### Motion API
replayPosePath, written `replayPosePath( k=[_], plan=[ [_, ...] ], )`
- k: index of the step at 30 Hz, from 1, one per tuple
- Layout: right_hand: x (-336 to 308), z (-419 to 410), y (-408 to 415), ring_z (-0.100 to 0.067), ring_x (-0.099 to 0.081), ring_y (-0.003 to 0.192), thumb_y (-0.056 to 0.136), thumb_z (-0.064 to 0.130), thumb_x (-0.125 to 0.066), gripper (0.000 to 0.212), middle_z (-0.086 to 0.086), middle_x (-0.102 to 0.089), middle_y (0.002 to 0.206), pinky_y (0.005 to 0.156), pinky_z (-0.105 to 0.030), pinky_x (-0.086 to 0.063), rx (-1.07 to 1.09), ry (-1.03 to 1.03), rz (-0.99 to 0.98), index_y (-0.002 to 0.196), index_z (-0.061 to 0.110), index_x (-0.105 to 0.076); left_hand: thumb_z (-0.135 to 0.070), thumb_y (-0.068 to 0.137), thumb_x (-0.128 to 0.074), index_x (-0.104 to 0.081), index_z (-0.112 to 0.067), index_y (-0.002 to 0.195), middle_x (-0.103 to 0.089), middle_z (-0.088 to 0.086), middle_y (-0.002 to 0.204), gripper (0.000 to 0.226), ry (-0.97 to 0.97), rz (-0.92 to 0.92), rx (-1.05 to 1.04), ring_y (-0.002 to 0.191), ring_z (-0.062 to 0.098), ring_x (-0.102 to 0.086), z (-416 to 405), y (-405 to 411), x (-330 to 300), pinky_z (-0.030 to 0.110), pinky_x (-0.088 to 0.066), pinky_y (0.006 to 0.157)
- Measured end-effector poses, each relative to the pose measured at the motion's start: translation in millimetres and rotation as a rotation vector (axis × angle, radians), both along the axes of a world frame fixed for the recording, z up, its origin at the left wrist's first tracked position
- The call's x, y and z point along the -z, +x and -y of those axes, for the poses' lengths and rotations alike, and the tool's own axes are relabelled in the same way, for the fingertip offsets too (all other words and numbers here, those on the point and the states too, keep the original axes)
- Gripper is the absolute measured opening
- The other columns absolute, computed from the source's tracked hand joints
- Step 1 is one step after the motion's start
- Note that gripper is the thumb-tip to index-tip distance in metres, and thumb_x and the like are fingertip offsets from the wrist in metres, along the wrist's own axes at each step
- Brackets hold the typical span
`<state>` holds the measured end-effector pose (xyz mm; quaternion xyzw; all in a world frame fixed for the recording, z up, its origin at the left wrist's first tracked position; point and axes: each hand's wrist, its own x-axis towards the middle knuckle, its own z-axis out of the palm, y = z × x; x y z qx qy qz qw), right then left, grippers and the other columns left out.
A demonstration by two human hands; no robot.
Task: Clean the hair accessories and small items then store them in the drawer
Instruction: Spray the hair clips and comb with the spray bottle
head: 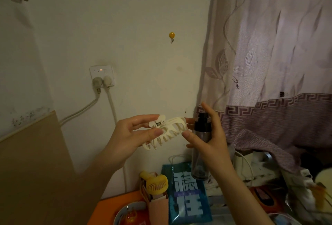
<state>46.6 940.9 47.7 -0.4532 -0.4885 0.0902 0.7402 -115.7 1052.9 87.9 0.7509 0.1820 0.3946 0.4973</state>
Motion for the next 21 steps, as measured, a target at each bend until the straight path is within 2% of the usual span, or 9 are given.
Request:
replayPosePath(
  k=[3, 5, 7, 9, 12, 16, 18, 20, 21],
  plan=[
    [7, 1, 2, -0.004, -0.064, 0.102, 0.069, 0.013, -0.075, 0.075, 0.01, -0.067, 0.109, 0.063, -0.023, -0.056, -0.001, -0.018, -0.005, 0.133, 0.031, -0.043, -0.026, 0.059, -0.076, -0.071, -0.023, 0.105, -0.073, 0.005, 0.097, 0.046, 0.011, -0.017, 0.036, 0.085, 0.023, -0.071, 1, 0, 7, 0.037, -0.057, 0.074],
    [11, 3, 3, -0.004, -0.065, 0.098, 0.071, 0.005, -0.075, 0.071, 0.015, -0.069, 0.1, 0.062, -0.023, -0.057, 0.005, -0.04, -0.004, 0.13, 0.03, -0.045, -0.023, 0.06, -0.076, -0.071, -0.021, 0.106, -0.072, 0.007, 0.099, 0.046, 0.01, -0.023, 0.064, 0.086, 0.022, -0.071, 2, 1, 13, 0.029, -0.058, 0.07],
    [16, 5, 4, -0.006, -0.065, 0.095, 0.071, 0.006, -0.076, 0.069, 0.006, -0.066, 0.102, 0.061, -0.026, -0.057, 0.023, -0.056, -0.005, 0.128, 0.031, -0.048, -0.022, 0.06, -0.076, -0.071, -0.02, 0.105, -0.071, 0.008, 0.1, 0.046, -0.002, -0.021, 0.079, 0.086, 0.021, -0.071, 3, 2, 18, 0.024, -0.056, 0.069],
    [21, 8, 4, -0.007, -0.063, 0.096, 0.067, 0.017, -0.078, 0.069, -0.003, -0.062, 0.109, 0.065, -0.026, -0.058, 0.057, -0.073, 0.002, 0.128, 0.031, -0.05, -0.023, 0.059, -0.077, -0.071, -0.022, 0.103, -0.072, 0.008, 0.1, 0.044, -0.002, -0.017, 0.088, 0.087, 0.02, -0.071, 5, 3, 24, 0.023, -0.056, 0.07],
    [31, 17, 4, -0.007, -0.063, 0.095, 0.064, 0.022, -0.078, 0.068, -0.005, -0.062, 0.105, 0.078, -0.029, -0.058, 0.082, -0.097, -0.005, 0.126, 0.031, -0.051, -0.022, 0.058, -0.077, -0.071, -0.023, 0.102, -0.071, 0.006, 0.099, 0.045, -0.017, -0.006, 0.092, 0.086, 0.017, -0.071, 11, 6, 34, 0.024, -0.057, 0.071],
    [54, 29, 7, -0.016, -0.064, 0.097, 0.064, 0.024, -0.08, 0.064, -0.008, -0.061, 0.109, 0.076, -0.033, -0.058, 0.107, -0.139, -0.051, 0.121, 0.036, -0.053, -0.032, 0.053, -0.079, -0.07, -0.028, 0.102, -0.07, 0.001, 0.1, 0.051, -0.053, -0.02, 0.082, 0.087, 0.016, -0.071, 18, 14, 53, 0.027, -0.057, 0.072],
    [68, 37, 8, -0.017, -0.063, 0.099, 0.067, 0.023, -0.083, 0.065, 0.001, -0.061, 0.111, 0.078, -0.04, -0.058, 0.151, -0.171, -0.055, 0.123, 0.036, -0.053, -0.034, 0.051, -0.079, -0.07, -0.03, 0.102, -0.071, 0.0, 0.099, 0.051, -0.077, -0.027, 0.092, 0.088, 0.017, -0.071, 21, 20, 65, 0.034, -0.058, 0.075],
    [81, 48, 9, -0.014, -0.064, 0.095, 0.07, 0.012, -0.081, 0.064, 0.016, -0.061, 0.104, 0.071, -0.036, -0.059, 0.185, -0.195, -0.085, 0.125, 0.029, -0.053, -0.03, 0.052, -0.08, -0.07, -0.027, 0.102, -0.072, -0.001, 0.097, 0.051, -0.131, -0.032, 0.119, 0.088, 0.018, -0.071, 26, 28, 79, 0.036, -0.058, 0.075],
    [88, 55, 9, -0.014, -0.065, 0.093, 0.071, 0.009, -0.079, 0.063, 0.016, -0.061, 0.102, 0.068, -0.034, -0.059, 0.194, -0.204, -0.106, 0.124, 0.028, -0.053, -0.027, 0.054, -0.08, -0.069, -0.025, 0.104, -0.072, -0.002, 0.097, 0.051, -0.146, -0.044, 0.128, 0.088, 0.016, -0.071, 29, 32, 86, 0.033, -0.058, 0.073]
  ],
)
